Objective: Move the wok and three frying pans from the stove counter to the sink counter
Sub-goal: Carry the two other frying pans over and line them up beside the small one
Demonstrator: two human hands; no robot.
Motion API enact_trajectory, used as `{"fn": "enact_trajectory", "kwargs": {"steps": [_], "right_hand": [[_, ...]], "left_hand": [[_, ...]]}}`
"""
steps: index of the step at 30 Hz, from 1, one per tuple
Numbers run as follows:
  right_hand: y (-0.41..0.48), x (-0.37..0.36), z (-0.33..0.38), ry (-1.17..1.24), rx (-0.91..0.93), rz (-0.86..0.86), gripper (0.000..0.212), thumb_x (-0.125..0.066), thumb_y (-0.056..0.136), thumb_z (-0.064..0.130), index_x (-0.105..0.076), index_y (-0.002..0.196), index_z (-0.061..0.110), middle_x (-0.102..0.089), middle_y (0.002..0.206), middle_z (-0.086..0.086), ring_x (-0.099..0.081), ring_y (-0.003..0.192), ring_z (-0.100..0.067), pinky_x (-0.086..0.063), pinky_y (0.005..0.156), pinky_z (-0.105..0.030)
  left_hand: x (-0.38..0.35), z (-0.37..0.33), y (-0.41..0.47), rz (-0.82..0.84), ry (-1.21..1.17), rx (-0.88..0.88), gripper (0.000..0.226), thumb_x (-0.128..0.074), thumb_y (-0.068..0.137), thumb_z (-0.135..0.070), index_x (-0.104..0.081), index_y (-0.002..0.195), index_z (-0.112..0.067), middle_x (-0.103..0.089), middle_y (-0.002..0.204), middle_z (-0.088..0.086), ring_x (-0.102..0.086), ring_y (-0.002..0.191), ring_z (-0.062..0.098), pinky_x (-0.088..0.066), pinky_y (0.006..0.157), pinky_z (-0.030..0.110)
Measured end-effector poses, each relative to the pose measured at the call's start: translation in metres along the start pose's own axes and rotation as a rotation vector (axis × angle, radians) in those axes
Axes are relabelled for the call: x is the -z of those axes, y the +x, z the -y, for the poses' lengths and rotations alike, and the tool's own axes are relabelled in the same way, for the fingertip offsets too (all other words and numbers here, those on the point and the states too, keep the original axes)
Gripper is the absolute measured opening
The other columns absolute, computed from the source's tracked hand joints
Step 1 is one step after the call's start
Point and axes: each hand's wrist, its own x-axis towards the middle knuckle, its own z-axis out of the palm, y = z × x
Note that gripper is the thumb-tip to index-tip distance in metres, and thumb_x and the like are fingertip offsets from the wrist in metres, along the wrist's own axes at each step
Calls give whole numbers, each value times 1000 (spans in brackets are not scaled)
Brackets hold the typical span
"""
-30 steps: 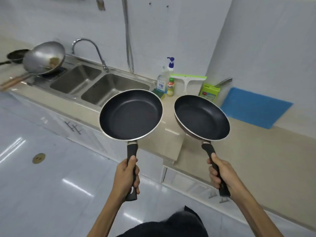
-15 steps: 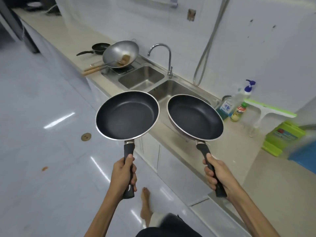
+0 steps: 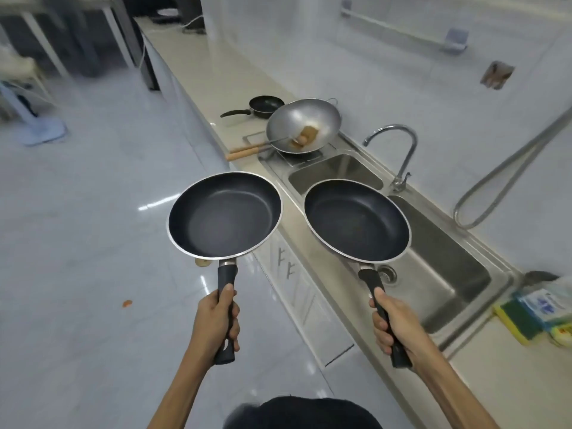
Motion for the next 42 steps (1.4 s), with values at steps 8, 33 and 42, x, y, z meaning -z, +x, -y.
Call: {"fn": "enact_trajectory", "kwargs": {"steps": [8,33,42], "right_hand": [[106,-79,81,-93,41,40,38,-53,102,48,-53,94,10,-41,51,0,-34,31,-16,-36,36,-23],[446,-447,309,-34,128,-5,41,-58,92,57,-57,86,16,-42,50,0,-36,30,-15,-36,36,-22],[592,-533,408,-100,82,0,38,-52,99,52,-56,89,15,-44,51,2,-39,33,-15,-37,35,-24]], "left_hand": [[46,-49,120,-74,-42,11,36,-47,105,-31,-57,99,4,-48,53,0,-41,32,16,-45,34,29],[237,-250,580,-32,36,5,31,-48,103,-31,-58,100,-1,-55,53,-7,-46,33,12,-46,34,26],[259,-333,761,-39,59,14,35,-49,103,-34,-60,104,-1,-55,54,-5,-46,34,11,-46,34,26]]}}
